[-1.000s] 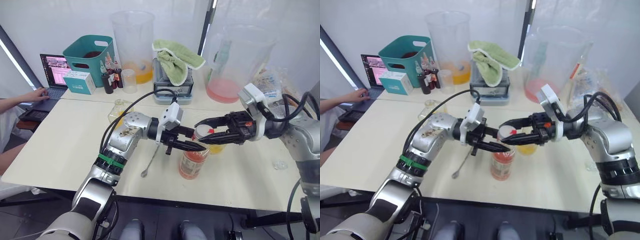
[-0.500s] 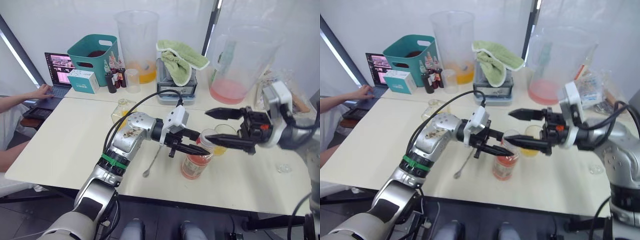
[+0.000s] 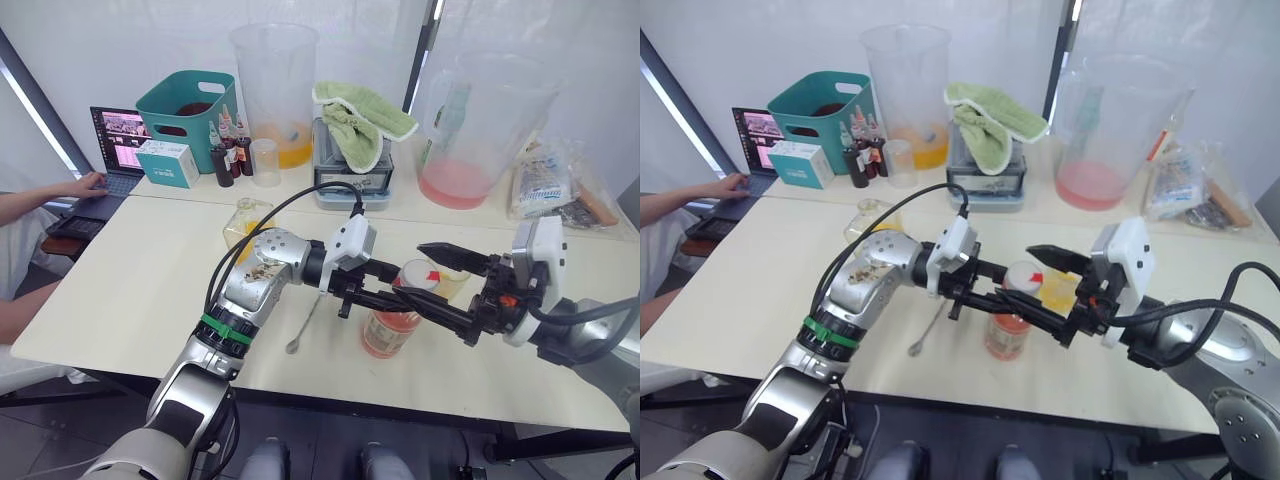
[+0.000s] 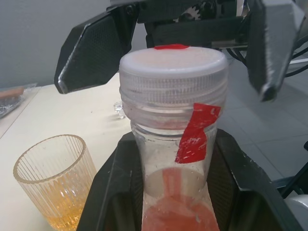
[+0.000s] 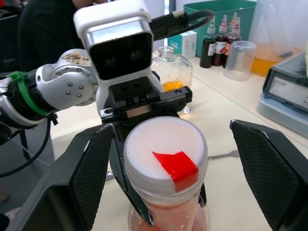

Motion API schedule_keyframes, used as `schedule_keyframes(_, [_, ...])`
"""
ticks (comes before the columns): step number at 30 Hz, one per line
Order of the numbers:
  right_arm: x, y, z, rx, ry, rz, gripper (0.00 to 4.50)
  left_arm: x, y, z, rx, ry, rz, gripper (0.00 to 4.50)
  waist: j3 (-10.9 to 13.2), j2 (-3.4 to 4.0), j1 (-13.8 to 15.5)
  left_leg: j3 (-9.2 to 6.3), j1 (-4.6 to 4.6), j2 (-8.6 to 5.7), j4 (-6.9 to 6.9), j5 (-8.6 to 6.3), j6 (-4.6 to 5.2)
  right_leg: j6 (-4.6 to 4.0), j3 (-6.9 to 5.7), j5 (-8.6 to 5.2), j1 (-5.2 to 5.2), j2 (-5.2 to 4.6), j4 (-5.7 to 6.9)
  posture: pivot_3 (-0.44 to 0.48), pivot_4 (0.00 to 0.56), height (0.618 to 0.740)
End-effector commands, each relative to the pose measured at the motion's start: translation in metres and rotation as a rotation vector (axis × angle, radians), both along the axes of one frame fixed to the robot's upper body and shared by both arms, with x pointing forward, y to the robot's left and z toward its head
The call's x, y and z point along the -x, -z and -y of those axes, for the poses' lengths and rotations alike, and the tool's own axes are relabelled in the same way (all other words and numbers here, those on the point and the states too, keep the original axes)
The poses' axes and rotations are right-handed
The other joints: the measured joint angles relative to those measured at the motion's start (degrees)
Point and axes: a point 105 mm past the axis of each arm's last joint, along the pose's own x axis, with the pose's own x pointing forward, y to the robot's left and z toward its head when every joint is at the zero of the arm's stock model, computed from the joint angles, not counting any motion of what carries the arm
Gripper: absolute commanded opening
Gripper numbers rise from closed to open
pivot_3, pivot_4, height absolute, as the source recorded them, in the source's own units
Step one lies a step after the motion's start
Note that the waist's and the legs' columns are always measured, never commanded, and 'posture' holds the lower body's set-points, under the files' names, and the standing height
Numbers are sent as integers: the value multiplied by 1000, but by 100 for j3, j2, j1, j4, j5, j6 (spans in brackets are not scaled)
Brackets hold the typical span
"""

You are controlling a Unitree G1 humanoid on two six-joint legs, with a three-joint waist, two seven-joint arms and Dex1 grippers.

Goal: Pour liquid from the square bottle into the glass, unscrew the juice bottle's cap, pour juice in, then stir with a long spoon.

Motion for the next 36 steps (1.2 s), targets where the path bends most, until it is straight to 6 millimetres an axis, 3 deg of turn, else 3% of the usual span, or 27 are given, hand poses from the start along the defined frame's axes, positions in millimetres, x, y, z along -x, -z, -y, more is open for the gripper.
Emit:
schedule_keyframes(1, [3,-8,-6,-9,-5,42,4117,3,12,3,-42,27,-32,1318,0,0,4,0,0,0,0,0,0,0,0,0,1,0,0,0,150,740])
schedule_keyframes(3, [1,-8,-6,-8,3,42,4117,2,12,3,-44,27,-32,1318,0,0,4,-1,0,-1,0,0,0,0,0,0,2,0,-1,0,150,740])
schedule_keyframes(11, [-3,-12,-9,-21,10,64,1751,-1,13,3,-49,29,-31,1318,0,0,1,-3,0,-1,0,0,0,0,-1,0,2,0,-2,0,150,740])
schedule_keyframes(18, [-7,-18,-12,-12,-104,71,1749,0,16,0,-62,26,-29,1318,0,0,-12,-3,1,0,0,0,0,0,-1,0,2,2,-2,0,150,740])
schedule_keyframes(25, [-33,-6,-15,97,-560,-91,1749,1,17,-3,-79,27,-25,1318,0,1,-112,4,15,9,0,1,1,0,-3,0,7,9,-3,0,150,740])
schedule_keyframes(28, [-43,-12,-15,152,-763,-174,1749,2,16,-5,-83,29,-22,1318,-2,7,-180,12,23,12,-3,1,1,-1,-1,0,7,8,-3,0,150,740])
schedule_keyframes(35, [-57,-14,-13,197,-808,-188,1749,2,15,-5,-83,28,-20,1318,-3,8,-106,-14,11,7,-4,-1,2,-1,-22,0,4,2,4,0,150,740])
schedule_keyframes(36, [-58,-17,-12,181,-787,-175,2249,2,15,-5,-82,27,-20,1318,-3,8,-94,-16,10,5,-4,-1,1,-1,-22,1,3,-1,4,0,150,740])
